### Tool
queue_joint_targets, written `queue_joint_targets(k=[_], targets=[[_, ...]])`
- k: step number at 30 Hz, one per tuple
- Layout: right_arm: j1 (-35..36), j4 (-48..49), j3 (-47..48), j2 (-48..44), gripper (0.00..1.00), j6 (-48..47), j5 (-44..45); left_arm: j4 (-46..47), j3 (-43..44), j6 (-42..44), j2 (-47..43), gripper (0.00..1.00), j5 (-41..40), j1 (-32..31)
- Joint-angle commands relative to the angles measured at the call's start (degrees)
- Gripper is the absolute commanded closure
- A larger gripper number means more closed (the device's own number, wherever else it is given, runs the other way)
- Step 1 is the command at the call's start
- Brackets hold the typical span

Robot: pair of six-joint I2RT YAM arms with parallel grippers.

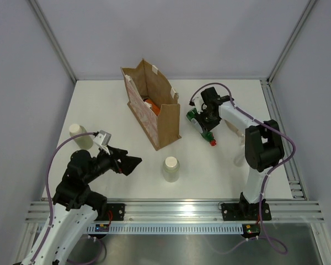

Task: Place the personal care products into the canvas bag

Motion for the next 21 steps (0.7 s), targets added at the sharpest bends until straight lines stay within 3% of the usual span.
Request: queue_joint_targets(k=[1, 8, 12, 17, 21], targets=[[1.46, 0.77, 0.73, 4.16, 0.58, -0.56, 2.45, 0.67, 1.84, 1.27, -0.53, 0.01, -0.54, 0.03], [1.46, -1.24, 6.35, 9.43, 0.42, 0.58, 1.14, 0.49, 1.67, 1.53, -0.79, 0.01, -0.46, 0.03], [1.55, -1.25, 8.64, 10.93, 0.4, 0.5, 1.05, 0.49, 1.49, 1.62, -0.88, 0.01, -0.46, 0.03], [1.02, -2.47, 9.51, 11.37, 0.43, -0.03, -3.16, 1.02, 1.23, 1.71, -0.7, 0.01, -0.28, 0.03], [-0.38, -4.33, 13.12, 14.44, 0.56, 1.2, -4.93, 1.02, 1.31, 1.97, -0.61, 0.01, 0.16, 0.03]])
